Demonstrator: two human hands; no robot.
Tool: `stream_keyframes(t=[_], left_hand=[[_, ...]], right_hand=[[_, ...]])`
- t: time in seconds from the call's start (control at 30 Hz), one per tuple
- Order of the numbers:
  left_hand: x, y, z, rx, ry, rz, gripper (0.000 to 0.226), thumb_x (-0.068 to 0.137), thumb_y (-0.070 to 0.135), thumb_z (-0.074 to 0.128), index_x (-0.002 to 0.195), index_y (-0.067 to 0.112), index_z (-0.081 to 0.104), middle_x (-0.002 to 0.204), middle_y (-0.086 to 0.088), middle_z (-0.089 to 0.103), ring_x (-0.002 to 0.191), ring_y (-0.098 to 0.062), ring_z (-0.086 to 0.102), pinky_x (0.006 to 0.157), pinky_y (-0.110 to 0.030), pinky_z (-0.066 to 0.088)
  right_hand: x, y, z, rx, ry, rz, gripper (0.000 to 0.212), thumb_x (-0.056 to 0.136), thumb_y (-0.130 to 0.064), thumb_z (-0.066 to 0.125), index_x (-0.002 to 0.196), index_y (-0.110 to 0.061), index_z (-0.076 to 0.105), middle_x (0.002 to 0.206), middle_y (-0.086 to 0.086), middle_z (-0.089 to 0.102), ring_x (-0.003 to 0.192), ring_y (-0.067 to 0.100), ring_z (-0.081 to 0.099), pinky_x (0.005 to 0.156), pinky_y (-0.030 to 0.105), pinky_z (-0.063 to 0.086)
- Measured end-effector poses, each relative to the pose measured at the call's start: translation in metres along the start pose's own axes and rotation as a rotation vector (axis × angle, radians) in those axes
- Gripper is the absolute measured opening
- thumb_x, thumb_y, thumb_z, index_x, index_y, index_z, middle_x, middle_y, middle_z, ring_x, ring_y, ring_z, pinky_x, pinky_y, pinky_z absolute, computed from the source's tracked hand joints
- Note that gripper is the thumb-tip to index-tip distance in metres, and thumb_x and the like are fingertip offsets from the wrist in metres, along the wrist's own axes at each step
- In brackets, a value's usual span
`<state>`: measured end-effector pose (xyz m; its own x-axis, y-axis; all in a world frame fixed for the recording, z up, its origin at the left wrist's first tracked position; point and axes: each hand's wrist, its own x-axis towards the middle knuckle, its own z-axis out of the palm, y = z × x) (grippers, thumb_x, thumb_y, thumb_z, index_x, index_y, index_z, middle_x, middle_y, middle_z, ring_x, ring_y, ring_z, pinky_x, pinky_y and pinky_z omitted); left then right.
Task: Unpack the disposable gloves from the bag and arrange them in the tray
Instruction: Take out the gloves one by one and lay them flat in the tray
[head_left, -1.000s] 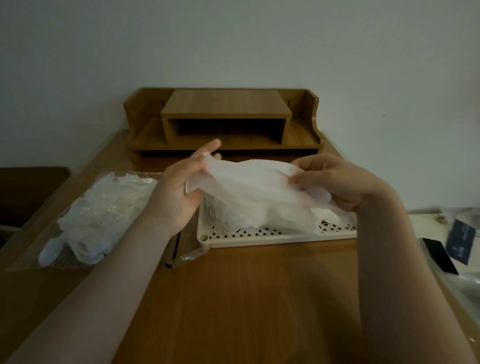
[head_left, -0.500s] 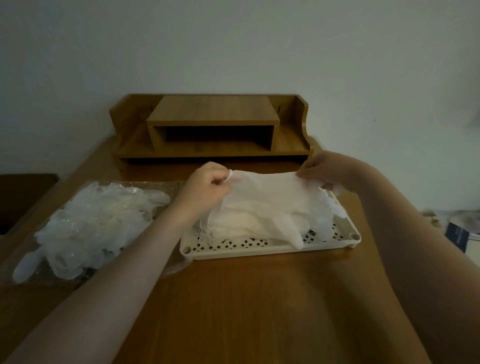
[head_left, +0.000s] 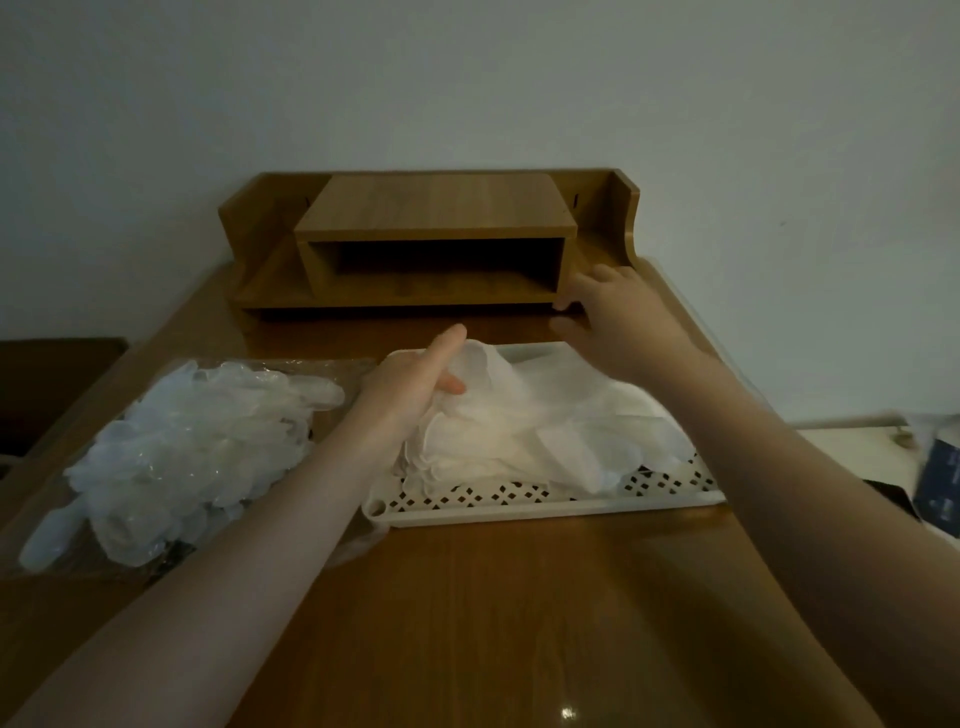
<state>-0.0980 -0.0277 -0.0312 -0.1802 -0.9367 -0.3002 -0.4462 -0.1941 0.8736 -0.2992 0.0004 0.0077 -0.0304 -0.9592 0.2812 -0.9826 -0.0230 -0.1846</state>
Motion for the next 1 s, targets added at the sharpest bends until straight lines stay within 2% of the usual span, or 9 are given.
stream_keyframes(t=[0.1, 0.27, 0.37, 0.53, 0.63, 0.77, 0.83, 0.93, 1.0], left_hand=[[0.012, 0.006, 0.004, 0.336, 0.141, 0.036, 0.075, 0.071, 0.086, 0.034, 0.072, 0.021, 0.071, 0.106, 0.002, 0.057, 0.117, -0.027, 0.044, 0.097, -0.047, 0.037], [0.016, 0.008, 0.019, 0.555, 0.199, 0.117, 0.057, 0.081, 0.065, 0.052, 0.091, 0.012, 0.071, 0.114, -0.004, 0.052, 0.126, -0.025, 0.033, 0.079, -0.033, 0.030], [0.027, -0.005, 0.014, 0.563, 0.237, 0.186, 0.034, 0.084, 0.037, 0.053, 0.088, 0.009, 0.070, 0.106, -0.004, 0.062, 0.115, -0.029, 0.047, 0.083, -0.032, 0.039], [0.025, -0.008, -0.011, 0.565, 0.272, 0.178, 0.032, 0.089, 0.031, 0.052, 0.076, 0.005, 0.063, 0.077, -0.008, 0.059, 0.081, -0.028, 0.060, 0.072, -0.034, 0.049], [0.000, 0.005, -0.002, 0.653, 0.444, 0.522, 0.022, 0.090, 0.019, 0.054, 0.111, 0.014, 0.056, 0.117, -0.002, 0.052, 0.118, -0.022, 0.046, 0.095, -0.033, 0.040], [-0.026, 0.021, 0.048, 0.945, 0.199, 1.034, 0.049, 0.098, 0.015, 0.036, 0.146, 0.014, 0.028, 0.155, -0.001, 0.022, 0.145, -0.016, 0.007, 0.115, -0.030, -0.002], [-0.014, 0.009, 0.056, 1.205, 0.040, 0.944, 0.054, 0.102, 0.034, 0.026, 0.150, 0.013, 0.015, 0.159, -0.004, 0.009, 0.146, -0.017, -0.003, 0.115, -0.032, -0.009], [0.007, -0.012, 0.035, 1.290, -0.106, 0.547, 0.081, 0.093, 0.064, 0.018, 0.151, 0.010, 0.005, 0.159, -0.008, 0.005, 0.146, -0.021, 0.002, 0.117, -0.035, -0.002], [0.013, -0.021, 0.023, 1.327, -0.127, 0.449, 0.100, 0.082, 0.078, 0.019, 0.151, 0.009, -0.002, 0.159, -0.010, -0.003, 0.146, -0.022, 0.001, 0.118, -0.036, -0.001]], right_hand=[[-0.017, -0.033, 0.018, 0.016, -0.085, -0.111, 0.042, 0.098, -0.034, 0.044, 0.135, -0.015, 0.045, 0.138, 0.004, 0.046, 0.129, 0.021, 0.040, 0.108, 0.034, 0.031], [-0.031, -0.030, 0.063, -0.188, -0.392, -0.104, 0.070, 0.096, -0.058, 0.024, 0.152, -0.019, 0.007, 0.160, 0.009, 0.004, 0.146, 0.033, 0.000, 0.119, 0.048, 0.002], [-0.036, -0.022, 0.068, -0.206, -0.464, -0.086, 0.079, 0.089, -0.071, 0.020, 0.151, -0.032, -0.009, 0.160, 0.005, -0.010, 0.145, 0.036, -0.012, 0.115, 0.053, -0.010], [-0.041, -0.009, 0.067, -0.236, -0.461, -0.068, 0.098, 0.073, -0.087, 0.028, 0.147, -0.040, -0.016, 0.159, 0.003, -0.016, 0.143, 0.038, -0.017, 0.109, 0.061, -0.017], [-0.042, -0.009, 0.072, -0.270, -0.463, -0.088, 0.101, 0.069, -0.090, 0.027, 0.147, -0.041, -0.015, 0.159, 0.004, -0.016, 0.143, 0.039, -0.017, 0.109, 0.063, -0.014], [-0.042, -0.016, 0.074, -0.290, -0.428, -0.063, 0.106, 0.069, -0.090, 0.028, 0.150, -0.031, -0.007, 0.160, 0.005, -0.009, 0.143, 0.038, -0.017, 0.111, 0.061, -0.013], [-0.043, -0.016, 0.072, -0.296, -0.461, -0.056, 0.108, 0.072, -0.086, 0.032, 0.151, -0.026, -0.008, 0.160, 0.004, -0.011, 0.143, 0.034, -0.020, 0.112, 0.059, -0.013], [-0.043, -0.002, 0.068, -0.236, -0.457, -0.082, 0.112, 0.068, -0.088, 0.037, 0.150, -0.030, -0.012, 0.159, 0.001, -0.014, 0.144, 0.030, -0.020, 0.113, 0.054, -0.016], [-0.042, 0.013, 0.064, -0.219, -0.444, -0.071, 0.118, 0.064, -0.088, 0.043, 0.150, -0.029, -0.014, 0.159, 0.001, -0.016, 0.143, 0.029, -0.021, 0.112, 0.053, -0.018]])
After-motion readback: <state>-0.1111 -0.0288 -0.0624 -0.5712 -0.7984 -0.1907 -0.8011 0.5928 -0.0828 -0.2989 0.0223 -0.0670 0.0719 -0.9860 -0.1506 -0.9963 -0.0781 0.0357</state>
